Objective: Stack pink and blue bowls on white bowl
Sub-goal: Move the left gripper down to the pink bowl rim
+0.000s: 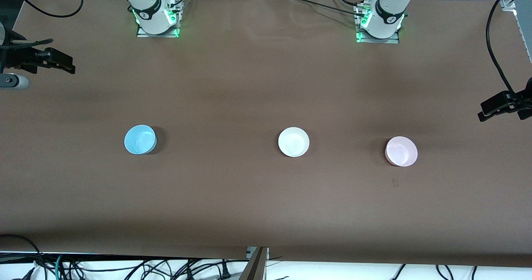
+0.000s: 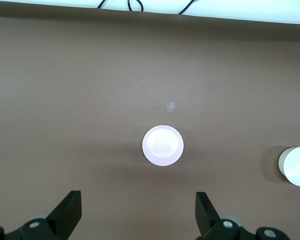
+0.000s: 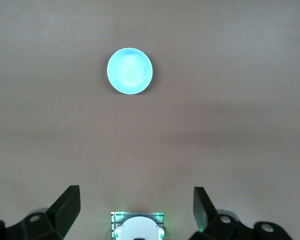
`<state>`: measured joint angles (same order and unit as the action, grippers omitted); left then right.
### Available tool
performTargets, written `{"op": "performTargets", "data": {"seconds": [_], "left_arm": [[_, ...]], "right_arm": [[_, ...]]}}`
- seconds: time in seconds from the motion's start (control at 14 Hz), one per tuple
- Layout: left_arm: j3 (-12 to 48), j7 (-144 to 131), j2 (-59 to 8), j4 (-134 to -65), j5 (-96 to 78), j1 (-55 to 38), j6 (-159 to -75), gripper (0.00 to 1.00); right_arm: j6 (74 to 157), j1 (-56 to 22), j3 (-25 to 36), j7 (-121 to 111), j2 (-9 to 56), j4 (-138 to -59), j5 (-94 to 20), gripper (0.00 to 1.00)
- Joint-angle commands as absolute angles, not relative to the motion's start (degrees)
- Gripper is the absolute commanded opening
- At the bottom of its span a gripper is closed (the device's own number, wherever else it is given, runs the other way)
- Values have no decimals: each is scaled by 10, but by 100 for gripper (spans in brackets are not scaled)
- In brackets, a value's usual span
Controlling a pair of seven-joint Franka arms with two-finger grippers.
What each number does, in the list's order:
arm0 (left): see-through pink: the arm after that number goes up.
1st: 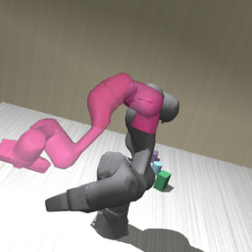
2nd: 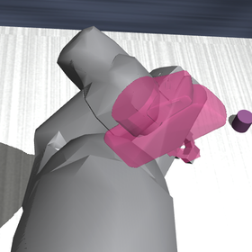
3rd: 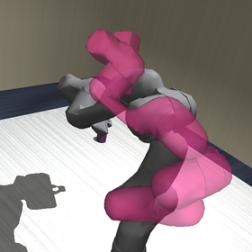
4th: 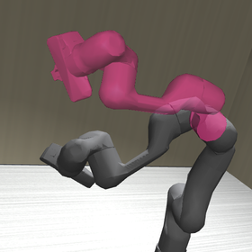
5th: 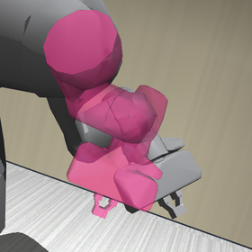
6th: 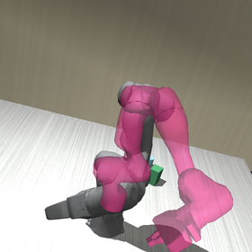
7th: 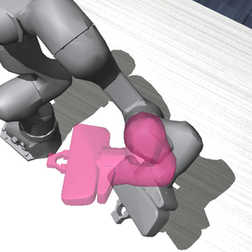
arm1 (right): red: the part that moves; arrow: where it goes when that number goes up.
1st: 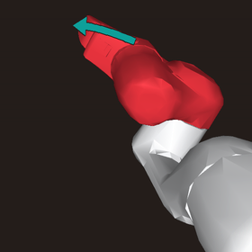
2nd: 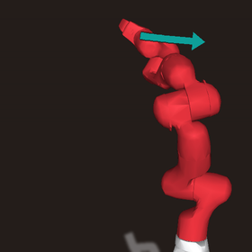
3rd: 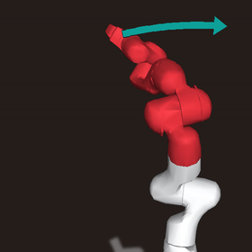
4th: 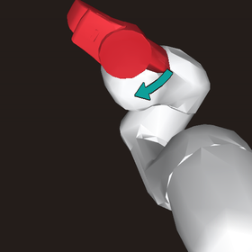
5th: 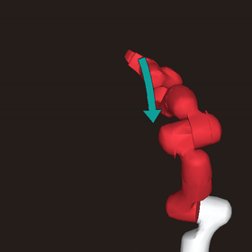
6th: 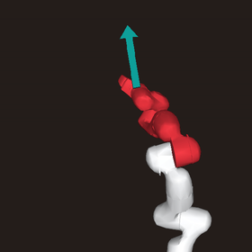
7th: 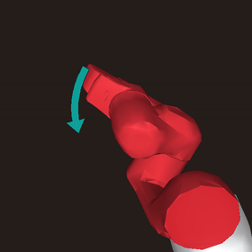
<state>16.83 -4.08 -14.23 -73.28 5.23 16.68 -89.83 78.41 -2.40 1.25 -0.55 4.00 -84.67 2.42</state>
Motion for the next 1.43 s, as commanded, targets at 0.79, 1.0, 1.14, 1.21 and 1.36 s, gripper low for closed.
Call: {"op": "performTargets", "data": {"seconds": [0.79,1.0,1.14,1.21,1.36], "left_arm": [[166,16,-209,-965,46,235,-1173,100],[165,18,-211,-1050,47,242,-1265,100],[164,18,-211,-1105,47,243,-1329,100],[164,18,-210,-1127,47,245,-1353,100],[164,11,-208,-1159,47,246,-1380,98]], "right_arm": [[787,-20,11,-1,40,-847,16,100],[787,-20,11,-2,40,-847,16,100],[787,-20,11,-2,40,-847,16,100],[787,-20,11,-1,40,-847,16,100],[787,-20,11,-1,40,-847,16,100]]}}
